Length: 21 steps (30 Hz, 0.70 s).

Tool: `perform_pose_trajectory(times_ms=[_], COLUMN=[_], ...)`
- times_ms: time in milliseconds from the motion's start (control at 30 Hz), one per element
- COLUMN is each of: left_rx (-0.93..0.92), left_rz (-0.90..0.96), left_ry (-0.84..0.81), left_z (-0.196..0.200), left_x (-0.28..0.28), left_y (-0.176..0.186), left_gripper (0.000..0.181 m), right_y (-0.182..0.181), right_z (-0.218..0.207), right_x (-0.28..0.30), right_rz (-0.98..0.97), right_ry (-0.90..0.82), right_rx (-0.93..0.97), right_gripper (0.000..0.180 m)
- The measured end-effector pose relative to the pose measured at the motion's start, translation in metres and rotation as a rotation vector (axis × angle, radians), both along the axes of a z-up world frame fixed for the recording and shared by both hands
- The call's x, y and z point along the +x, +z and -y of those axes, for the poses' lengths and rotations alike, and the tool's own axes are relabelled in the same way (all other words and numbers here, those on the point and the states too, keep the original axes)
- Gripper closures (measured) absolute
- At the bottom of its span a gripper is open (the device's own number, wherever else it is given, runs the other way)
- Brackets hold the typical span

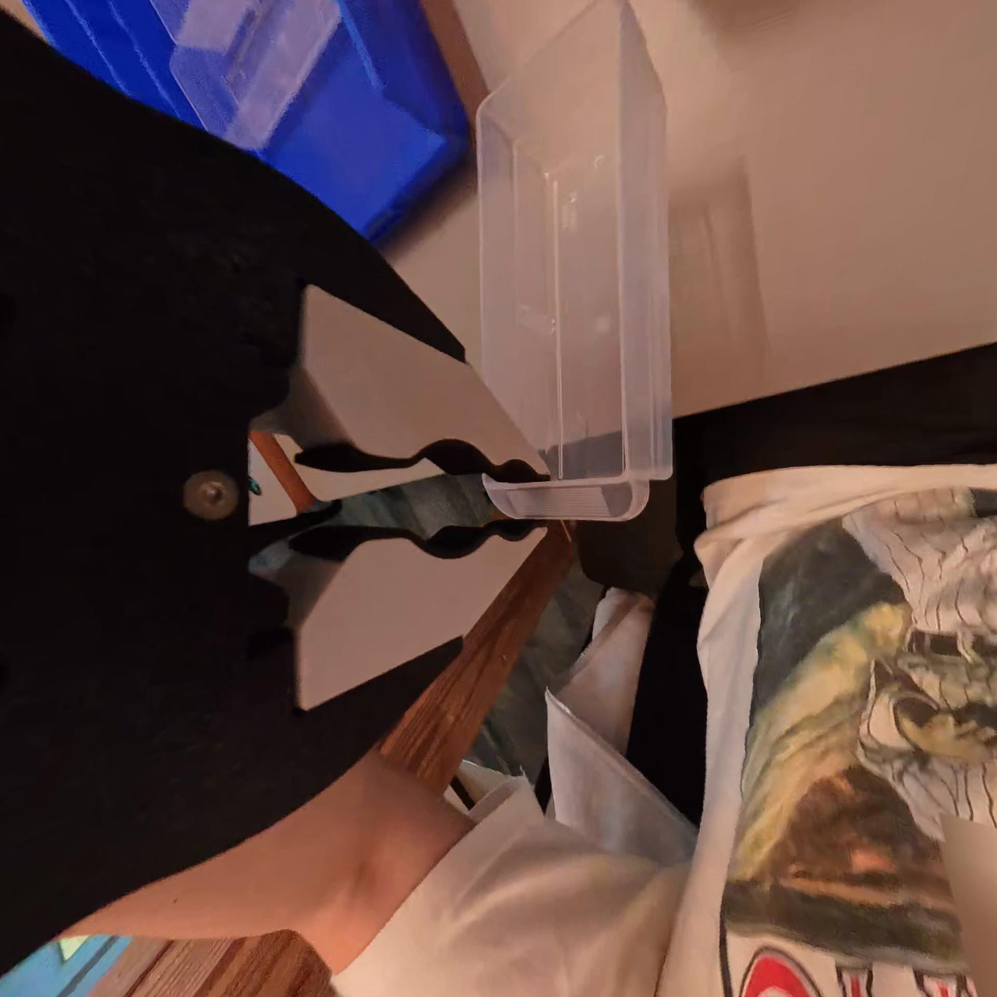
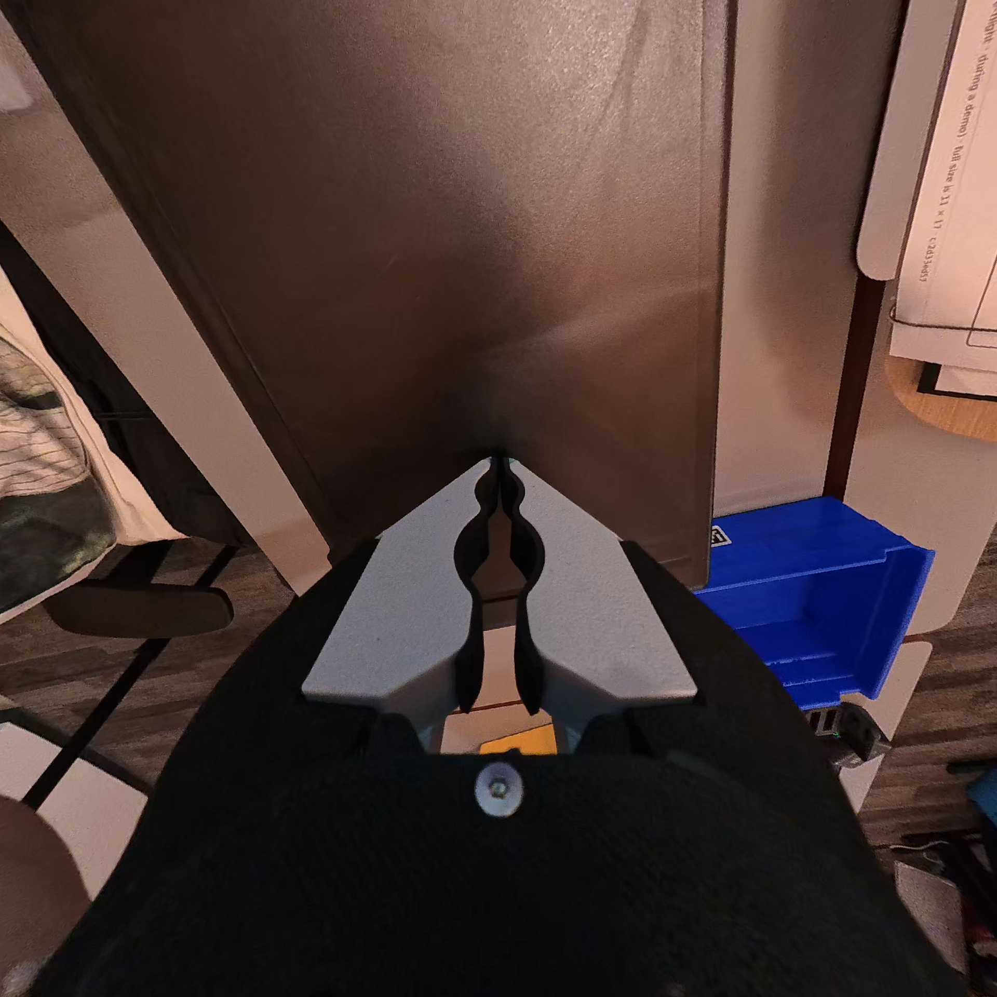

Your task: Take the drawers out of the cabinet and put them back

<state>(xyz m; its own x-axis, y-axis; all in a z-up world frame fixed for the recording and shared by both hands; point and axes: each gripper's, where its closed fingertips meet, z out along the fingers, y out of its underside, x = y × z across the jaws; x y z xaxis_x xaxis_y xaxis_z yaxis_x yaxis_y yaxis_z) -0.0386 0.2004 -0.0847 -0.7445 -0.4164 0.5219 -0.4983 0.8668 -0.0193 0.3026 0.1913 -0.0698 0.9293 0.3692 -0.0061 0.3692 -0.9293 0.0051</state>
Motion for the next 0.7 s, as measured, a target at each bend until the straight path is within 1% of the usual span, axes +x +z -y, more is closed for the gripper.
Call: perform_pose_trajectory(times_ms=[167,300,433,700], left_rx=[0.134,0.107,0.073,0.047], left_rz=[0.026,0.005,-0.015,-0.042], left_ry=[-0.077,-0.12,-0.104,-0.011], left_z=[0.007,0.022,0.028,0.023], left_x=[0.027,0.039,0.054,0.083], left_y=[-0.019,-0.024,-0.03,-0.036], left_gripper=[0.171,0.171,0.171,0.171], right_y=[0.0,0.0,0.0,0.0], right_z=[0.0,0.0,0.0,0.0], right_x=[0.0,0.0,0.0,0.0], right_rz=[0.003,-0.001,0.001,-0.004], right_ry=[0.011,0.015,0.02,0.028], right_rx=[-0.015,-0.016,-0.014,-0.016], right_gripper=[0.18,0.18,0.18,0.18])
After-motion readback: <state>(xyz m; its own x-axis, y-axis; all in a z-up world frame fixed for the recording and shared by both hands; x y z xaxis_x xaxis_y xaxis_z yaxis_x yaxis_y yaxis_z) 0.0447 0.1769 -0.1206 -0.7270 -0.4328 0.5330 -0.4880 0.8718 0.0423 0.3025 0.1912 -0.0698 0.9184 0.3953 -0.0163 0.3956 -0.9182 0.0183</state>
